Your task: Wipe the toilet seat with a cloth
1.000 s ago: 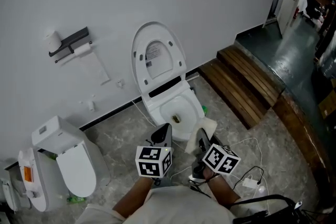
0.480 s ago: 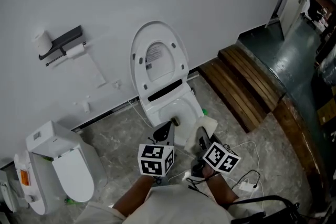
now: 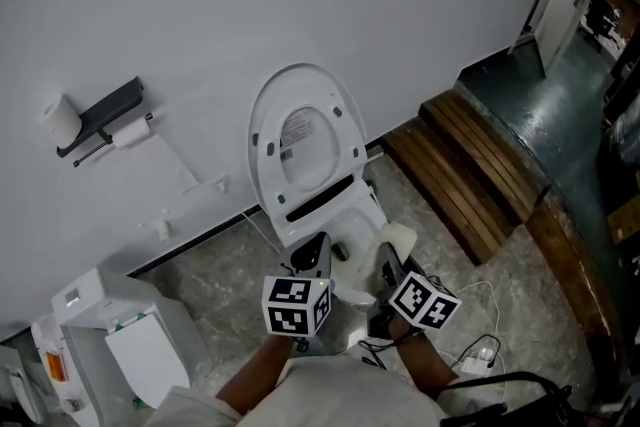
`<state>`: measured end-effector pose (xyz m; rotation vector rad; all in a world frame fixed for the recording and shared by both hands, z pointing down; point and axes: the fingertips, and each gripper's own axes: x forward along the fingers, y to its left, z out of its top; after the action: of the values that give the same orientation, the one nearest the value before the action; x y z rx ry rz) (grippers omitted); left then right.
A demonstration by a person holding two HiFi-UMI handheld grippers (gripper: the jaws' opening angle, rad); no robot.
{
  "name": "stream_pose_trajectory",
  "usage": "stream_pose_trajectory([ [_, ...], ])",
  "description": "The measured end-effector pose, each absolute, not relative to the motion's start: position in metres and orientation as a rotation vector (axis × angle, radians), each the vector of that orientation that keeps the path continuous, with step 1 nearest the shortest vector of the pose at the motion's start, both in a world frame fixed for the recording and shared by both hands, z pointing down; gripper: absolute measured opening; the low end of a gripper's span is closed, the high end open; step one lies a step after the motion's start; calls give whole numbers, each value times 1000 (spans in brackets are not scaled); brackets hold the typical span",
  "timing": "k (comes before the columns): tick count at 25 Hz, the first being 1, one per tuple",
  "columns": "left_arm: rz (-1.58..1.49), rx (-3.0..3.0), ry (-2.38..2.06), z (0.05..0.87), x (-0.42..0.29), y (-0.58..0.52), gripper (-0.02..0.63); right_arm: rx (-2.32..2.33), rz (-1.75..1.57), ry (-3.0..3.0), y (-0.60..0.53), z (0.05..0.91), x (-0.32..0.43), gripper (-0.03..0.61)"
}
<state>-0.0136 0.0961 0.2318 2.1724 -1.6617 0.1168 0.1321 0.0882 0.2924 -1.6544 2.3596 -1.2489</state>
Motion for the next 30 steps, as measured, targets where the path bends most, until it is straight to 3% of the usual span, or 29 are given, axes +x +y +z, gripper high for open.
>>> stream_pose_trajectory([
  [13, 185, 2102, -1584, 279, -24, 15, -4, -1666, -1326, 2373, 29, 326, 112, 100],
  [30, 131, 2015, -1653, 280, -52, -45, -5, -1532, -1328, 2553, -85, 340, 54, 100],
])
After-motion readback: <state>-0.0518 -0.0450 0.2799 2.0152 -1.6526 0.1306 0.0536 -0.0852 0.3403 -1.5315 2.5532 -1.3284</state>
